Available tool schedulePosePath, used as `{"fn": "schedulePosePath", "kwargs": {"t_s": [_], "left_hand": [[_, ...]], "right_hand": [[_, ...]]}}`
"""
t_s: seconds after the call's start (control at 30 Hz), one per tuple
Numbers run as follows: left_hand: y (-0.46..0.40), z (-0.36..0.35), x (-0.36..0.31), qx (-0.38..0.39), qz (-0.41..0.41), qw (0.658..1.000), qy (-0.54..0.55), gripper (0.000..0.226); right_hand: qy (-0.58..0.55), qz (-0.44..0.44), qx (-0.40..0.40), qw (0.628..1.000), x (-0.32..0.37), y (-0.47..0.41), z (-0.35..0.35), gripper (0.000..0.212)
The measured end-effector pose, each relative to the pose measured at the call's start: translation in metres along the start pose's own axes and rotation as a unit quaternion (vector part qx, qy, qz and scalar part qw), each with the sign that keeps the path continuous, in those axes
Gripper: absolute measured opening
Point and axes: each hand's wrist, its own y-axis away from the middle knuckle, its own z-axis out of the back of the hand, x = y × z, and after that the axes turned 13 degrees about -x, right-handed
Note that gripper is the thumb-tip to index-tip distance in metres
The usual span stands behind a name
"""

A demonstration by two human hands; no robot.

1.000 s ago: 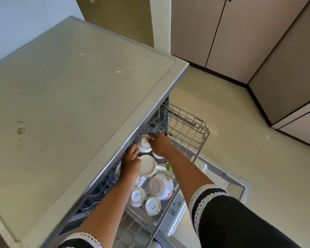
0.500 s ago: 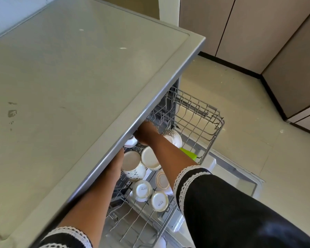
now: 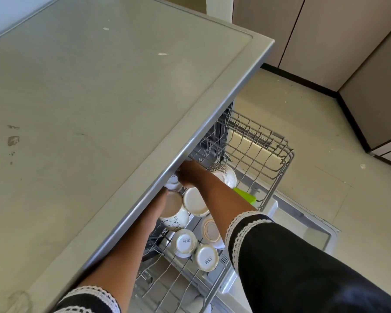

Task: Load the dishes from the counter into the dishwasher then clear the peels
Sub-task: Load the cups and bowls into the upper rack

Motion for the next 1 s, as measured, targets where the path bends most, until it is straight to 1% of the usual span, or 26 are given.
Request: {"fn": "schedulePosePath", "kwargs": {"t_s": [0.03,0.07,0.1,0.23,0.3,0.37,0.4,0.47,0.53,0.6,0.67,0.73,0.83,1.0], "left_hand": [[0.002,-0.001,0.0,0.012,-0.012,1.0,-0.016,0.02],[0.004,-0.002,-0.001,0.017,-0.026,0.999,-0.027,0.025],[0.005,-0.002,-0.001,0.013,-0.034,0.999,-0.041,0.029],[0.003,-0.005,0.003,-0.003,-0.062,0.992,-0.108,0.031],[0.002,-0.007,0.007,0.007,-0.096,0.985,-0.144,0.043],[0.003,-0.009,0.011,0.023,-0.12,0.979,-0.163,0.057],[0.003,-0.01,0.013,0.021,-0.123,0.978,-0.169,0.057],[0.001,-0.013,0.016,0.001,-0.133,0.972,-0.192,0.051],[0.0,-0.018,0.017,-0.029,-0.167,0.951,-0.257,0.049],[-0.003,-0.023,0.018,-0.06,-0.187,0.93,-0.311,0.06],[0.003,-0.026,0.016,-0.078,-0.207,0.922,-0.318,0.072],[0.01,-0.025,0.013,-0.094,-0.239,0.912,-0.321,0.077],[0.022,-0.024,0.008,-0.105,-0.276,0.896,-0.331,0.076],[0.054,-0.021,0.003,-0.094,-0.305,0.896,-0.311,0.071]], "right_hand": [[-0.011,-0.013,0.012,1.0,-0.001,0.0,-0.001,0.037],[-0.016,-0.016,0.015,1.0,-0.001,0.0,-0.002,0.038],[-0.022,-0.02,0.016,0.999,-0.002,0.002,-0.001,0.04],[-0.029,-0.003,0.013,0.999,-0.004,0.005,-0.01,0.049],[-0.036,-0.003,0.003,0.999,-0.003,0.006,-0.013,0.044],[-0.037,-0.003,-0.023,0.999,-0.005,0.007,-0.016,0.04],[-0.042,-0.01,-0.037,0.998,-0.006,0.009,-0.017,0.039],[-0.043,-0.024,-0.066,0.997,-0.007,0.014,-0.017,0.039],[-0.049,-0.035,-0.098,0.993,-0.008,0.02,-0.017,0.04],[-0.052,-0.031,-0.134,0.989,-0.009,0.027,-0.018,0.04],[-0.054,-0.014,-0.167,0.984,-0.011,0.035,-0.02,0.04],[-0.068,0.006,-0.183,0.981,-0.013,0.043,-0.021,0.045],[-0.081,0.031,-0.21,0.974,-0.015,0.056,-0.017,0.044],[-0.064,0.059,-0.266,0.96,-0.022,0.091,-0.002,0.044]]}}
